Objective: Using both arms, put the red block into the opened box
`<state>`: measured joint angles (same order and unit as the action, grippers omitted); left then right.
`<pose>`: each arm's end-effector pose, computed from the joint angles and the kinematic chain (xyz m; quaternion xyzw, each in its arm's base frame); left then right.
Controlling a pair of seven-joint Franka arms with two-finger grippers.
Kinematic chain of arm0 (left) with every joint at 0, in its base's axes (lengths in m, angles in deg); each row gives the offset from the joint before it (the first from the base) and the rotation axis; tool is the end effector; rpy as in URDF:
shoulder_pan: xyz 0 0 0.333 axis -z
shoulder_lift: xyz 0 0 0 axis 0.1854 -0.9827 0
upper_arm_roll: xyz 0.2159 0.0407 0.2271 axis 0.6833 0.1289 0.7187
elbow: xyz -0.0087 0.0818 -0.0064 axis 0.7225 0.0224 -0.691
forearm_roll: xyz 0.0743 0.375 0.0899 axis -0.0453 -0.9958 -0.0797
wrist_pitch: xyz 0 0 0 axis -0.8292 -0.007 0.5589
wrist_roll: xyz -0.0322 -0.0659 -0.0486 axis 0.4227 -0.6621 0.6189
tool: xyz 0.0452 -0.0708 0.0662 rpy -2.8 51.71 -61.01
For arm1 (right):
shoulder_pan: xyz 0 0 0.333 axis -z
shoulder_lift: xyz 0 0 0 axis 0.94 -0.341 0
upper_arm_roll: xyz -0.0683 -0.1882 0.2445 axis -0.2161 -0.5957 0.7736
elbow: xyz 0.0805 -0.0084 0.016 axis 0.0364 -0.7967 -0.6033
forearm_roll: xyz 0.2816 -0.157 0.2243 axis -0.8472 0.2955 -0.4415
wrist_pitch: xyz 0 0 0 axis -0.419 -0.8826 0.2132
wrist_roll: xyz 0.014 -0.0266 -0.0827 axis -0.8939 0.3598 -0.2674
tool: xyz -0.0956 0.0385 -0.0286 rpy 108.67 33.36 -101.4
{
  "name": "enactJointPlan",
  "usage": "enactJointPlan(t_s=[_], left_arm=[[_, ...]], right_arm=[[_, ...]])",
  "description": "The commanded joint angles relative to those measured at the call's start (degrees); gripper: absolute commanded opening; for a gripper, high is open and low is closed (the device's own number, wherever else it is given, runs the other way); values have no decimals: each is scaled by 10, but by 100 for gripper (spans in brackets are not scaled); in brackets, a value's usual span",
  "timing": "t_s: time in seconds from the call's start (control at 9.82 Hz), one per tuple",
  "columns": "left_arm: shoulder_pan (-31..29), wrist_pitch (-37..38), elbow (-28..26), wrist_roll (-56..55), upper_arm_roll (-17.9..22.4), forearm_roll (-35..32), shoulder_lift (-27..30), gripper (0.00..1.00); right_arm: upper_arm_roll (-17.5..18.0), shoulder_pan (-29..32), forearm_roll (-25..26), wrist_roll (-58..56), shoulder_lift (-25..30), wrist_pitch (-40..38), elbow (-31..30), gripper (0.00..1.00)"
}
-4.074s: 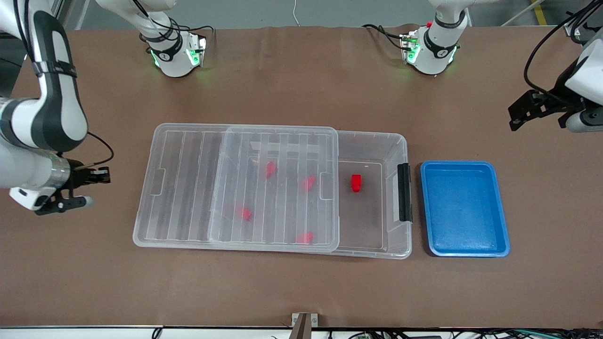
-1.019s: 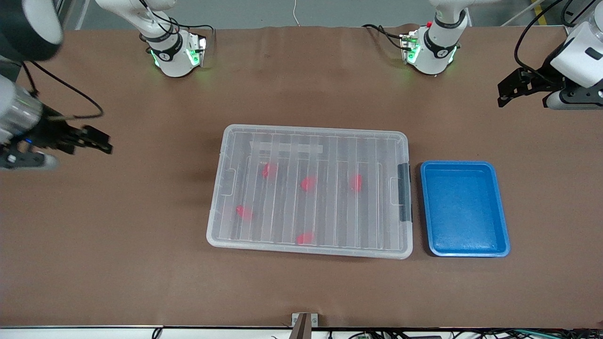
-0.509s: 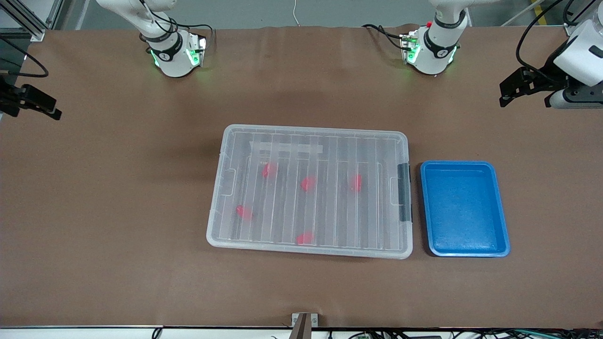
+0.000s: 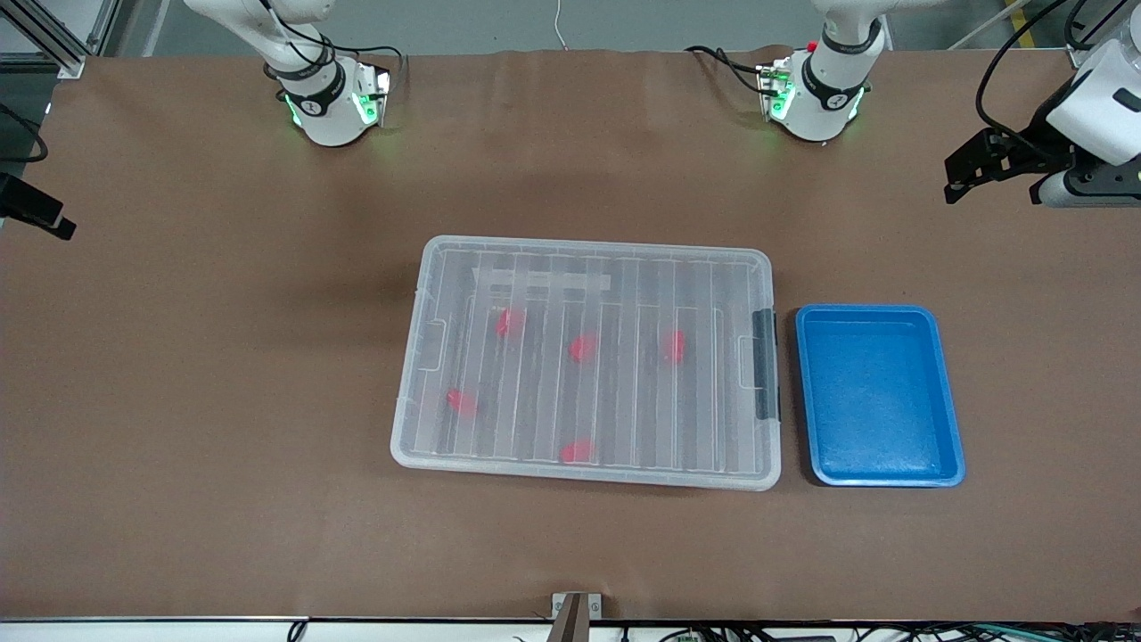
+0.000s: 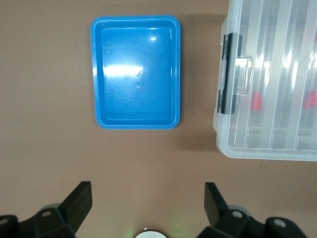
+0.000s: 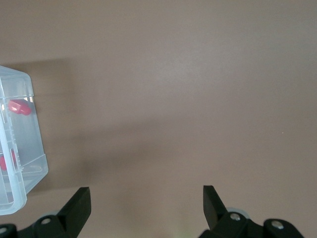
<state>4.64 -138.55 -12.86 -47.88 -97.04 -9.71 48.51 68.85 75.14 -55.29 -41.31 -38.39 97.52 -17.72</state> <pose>0.5162 -0.0729 0.6544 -0.9996 0.0231 0.0100 0.0096 0.5376 -0.0811 0.6431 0.9965 -0.0833 -0.0066 0.0053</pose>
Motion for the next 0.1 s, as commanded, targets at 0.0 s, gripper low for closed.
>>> enactJointPlan(t_s=[0.0], left_arm=[[-1,5,-4,3,-2,1,-11,100]], right_arm=[[5,7,-13,4,4,3,-2,100]])
